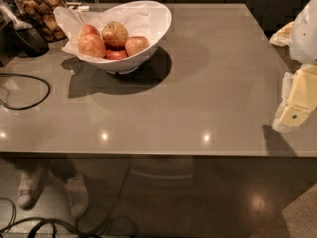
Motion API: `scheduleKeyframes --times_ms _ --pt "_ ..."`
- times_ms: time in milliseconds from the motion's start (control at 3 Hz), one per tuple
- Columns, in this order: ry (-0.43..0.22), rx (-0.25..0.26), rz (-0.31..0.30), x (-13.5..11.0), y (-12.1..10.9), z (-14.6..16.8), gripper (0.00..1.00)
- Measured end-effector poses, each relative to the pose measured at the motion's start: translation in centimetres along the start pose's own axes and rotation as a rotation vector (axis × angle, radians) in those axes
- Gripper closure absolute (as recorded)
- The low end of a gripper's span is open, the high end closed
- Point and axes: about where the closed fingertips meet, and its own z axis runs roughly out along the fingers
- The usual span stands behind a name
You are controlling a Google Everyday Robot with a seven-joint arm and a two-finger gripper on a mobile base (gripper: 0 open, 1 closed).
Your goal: Pick apple from white bowl
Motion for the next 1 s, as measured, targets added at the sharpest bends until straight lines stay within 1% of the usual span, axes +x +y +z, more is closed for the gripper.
scheduleKeyframes --times_ms 333,667,1000 --pt "0.0 0.0 0.0 0.0 0.0 0.0 0.0" --pt "-0.007 -0.044 0.005 -1.5 -2.2 0.6 0.0" --pt "-0.024 -0.123 0.0 -6.1 -7.5 4.2 0.0"
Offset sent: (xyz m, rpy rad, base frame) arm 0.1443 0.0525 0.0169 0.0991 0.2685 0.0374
